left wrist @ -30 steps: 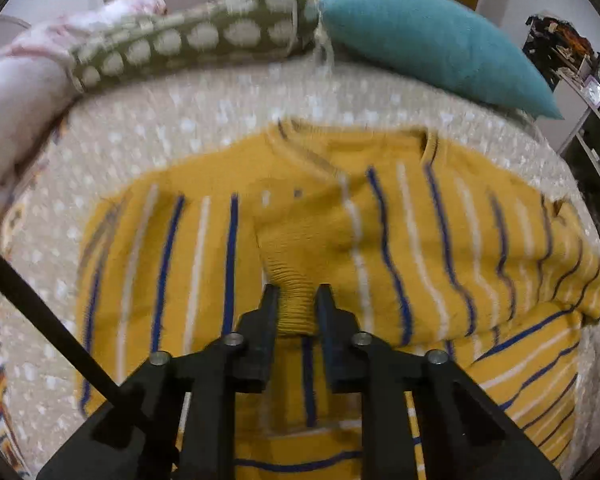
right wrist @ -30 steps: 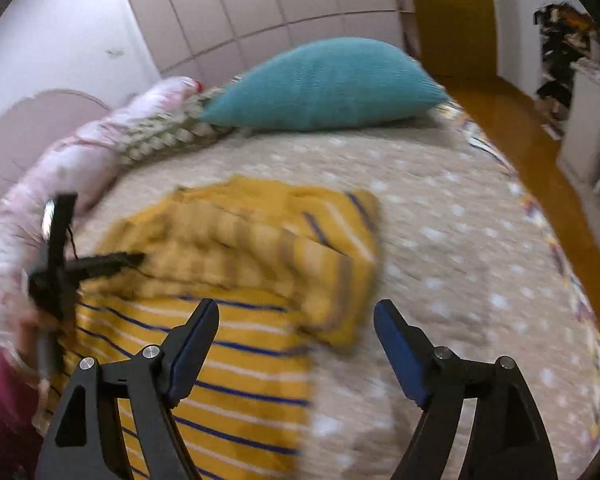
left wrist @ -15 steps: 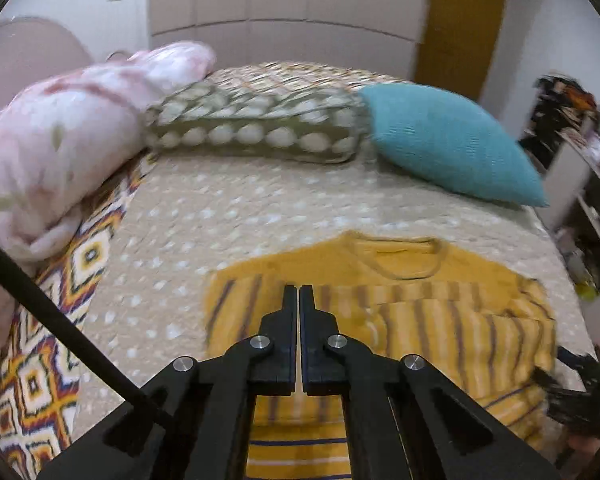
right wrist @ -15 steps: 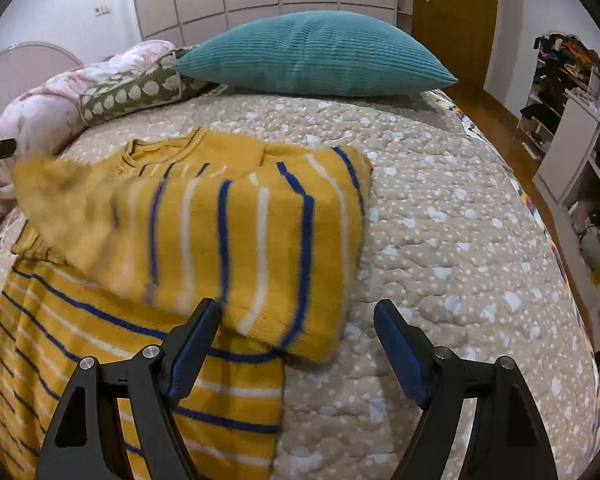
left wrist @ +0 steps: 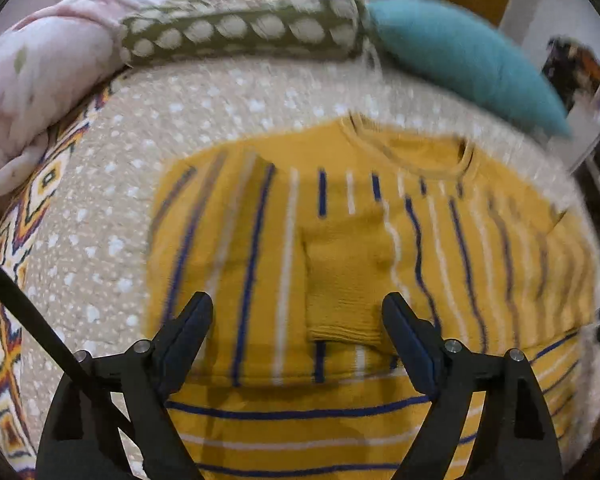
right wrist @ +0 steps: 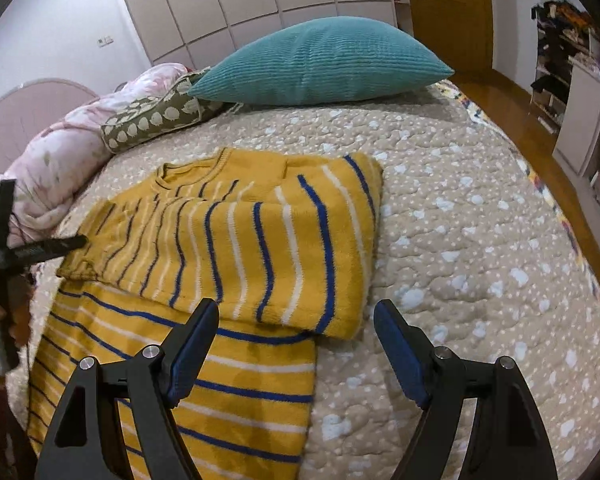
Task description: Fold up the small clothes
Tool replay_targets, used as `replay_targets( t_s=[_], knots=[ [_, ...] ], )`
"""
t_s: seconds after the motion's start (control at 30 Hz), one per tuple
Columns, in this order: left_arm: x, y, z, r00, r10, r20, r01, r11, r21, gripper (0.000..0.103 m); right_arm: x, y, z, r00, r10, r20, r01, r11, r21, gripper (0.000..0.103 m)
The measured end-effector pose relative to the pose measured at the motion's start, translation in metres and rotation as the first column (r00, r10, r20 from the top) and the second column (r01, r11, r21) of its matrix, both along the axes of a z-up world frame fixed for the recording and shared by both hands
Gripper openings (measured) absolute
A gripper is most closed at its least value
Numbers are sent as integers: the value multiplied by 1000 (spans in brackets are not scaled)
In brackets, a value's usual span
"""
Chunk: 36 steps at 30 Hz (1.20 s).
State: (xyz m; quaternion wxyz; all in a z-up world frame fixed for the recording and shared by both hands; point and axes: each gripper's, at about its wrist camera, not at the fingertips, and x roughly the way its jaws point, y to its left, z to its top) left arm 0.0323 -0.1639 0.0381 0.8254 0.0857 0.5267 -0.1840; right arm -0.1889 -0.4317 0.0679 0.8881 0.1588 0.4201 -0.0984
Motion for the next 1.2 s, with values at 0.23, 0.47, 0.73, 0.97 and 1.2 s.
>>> replay_targets(
  t_s=[0.23, 0.47, 0.73, 0.97, 1.2],
  knots=[
    [-8, -18, 20, 997, -27, 71, 31, 998, -60, 8, -7, -10, 2, 999, -45, 12, 44, 999, 9, 84],
    [21, 23, 53, 992, 73, 106, -62, 993, -105, 8, -5, -40, 8, 986, -160, 49, 156, 985, 67, 88],
    [24, 36, 15, 995, 102, 10, -101, 992, -75, 8, 53, -58, -15, 983, -184, -20, 184, 966, 182, 91],
    [6, 29, 5, 999, 26, 26, -25, 999, -34, 17, 82, -53, -25, 994, -106, -34, 110, 981, 157, 12],
    [2, 26, 3, 997, 29, 66, -30, 1000, 8, 53, 80, -30, -30, 985, -121, -122, 104, 985, -137, 10]
  ],
)
